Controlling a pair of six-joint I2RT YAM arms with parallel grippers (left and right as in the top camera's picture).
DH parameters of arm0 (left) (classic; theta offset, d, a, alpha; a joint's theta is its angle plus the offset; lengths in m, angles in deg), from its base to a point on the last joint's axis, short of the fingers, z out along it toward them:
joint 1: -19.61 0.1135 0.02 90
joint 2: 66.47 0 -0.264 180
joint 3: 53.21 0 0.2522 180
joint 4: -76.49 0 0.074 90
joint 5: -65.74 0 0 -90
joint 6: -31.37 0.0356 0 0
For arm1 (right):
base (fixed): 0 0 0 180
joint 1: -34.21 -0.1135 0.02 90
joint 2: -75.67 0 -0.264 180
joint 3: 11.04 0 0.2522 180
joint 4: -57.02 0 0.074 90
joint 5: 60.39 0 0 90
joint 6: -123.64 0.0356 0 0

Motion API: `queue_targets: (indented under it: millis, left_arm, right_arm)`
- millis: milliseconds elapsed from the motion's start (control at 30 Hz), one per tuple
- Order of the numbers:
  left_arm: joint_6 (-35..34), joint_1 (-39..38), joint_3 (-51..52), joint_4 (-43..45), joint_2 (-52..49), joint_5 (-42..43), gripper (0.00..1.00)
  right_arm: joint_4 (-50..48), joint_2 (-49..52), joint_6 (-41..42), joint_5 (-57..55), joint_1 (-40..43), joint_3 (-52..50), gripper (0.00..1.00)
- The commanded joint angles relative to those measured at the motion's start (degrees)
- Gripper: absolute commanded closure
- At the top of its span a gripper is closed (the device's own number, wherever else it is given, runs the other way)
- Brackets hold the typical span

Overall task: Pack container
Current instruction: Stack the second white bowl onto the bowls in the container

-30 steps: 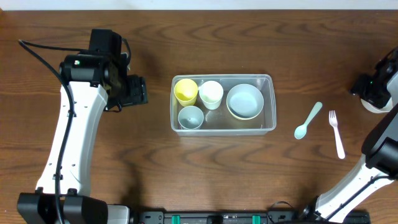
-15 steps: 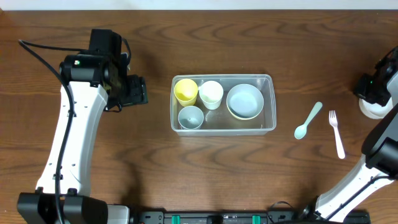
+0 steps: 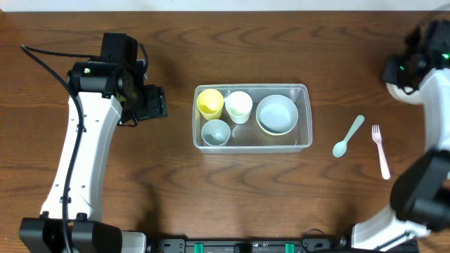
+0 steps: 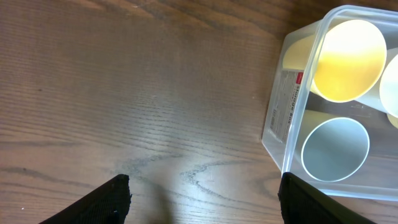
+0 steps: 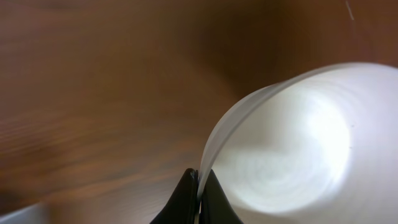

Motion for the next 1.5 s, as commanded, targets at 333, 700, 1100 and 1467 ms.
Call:
queue_targets:
  millis: [333, 700, 1100, 1467]
  left_arm:
    - [-0.79, 0.24, -0.04, -0.17, -0.26, 0.20, 0.23]
    - [-0.79, 0.24, -0.04, -0.61, -0.26, 0.20, 0.23]
    - [-0.76, 0.24, -0.04, -1.09, -0.26, 0.20, 0.23]
    - [-0.74, 0.24, -0.04, -1.25, -0.26, 0.17, 0.23]
  right_arm:
    - [11.50, -13.07, -4.00, 2.21, -34.12, -0.76, 0.98]
    - [11.93, -4.72, -0.57, 2.21, -42.42, -5.11, 0.98]
    - [11.19, -4.81, 6.36, -6.86, -40.89, -4.79, 0.64]
    - [19.93, -19.30, 15.32, -6.58, -13.22, -4.79, 0.45]
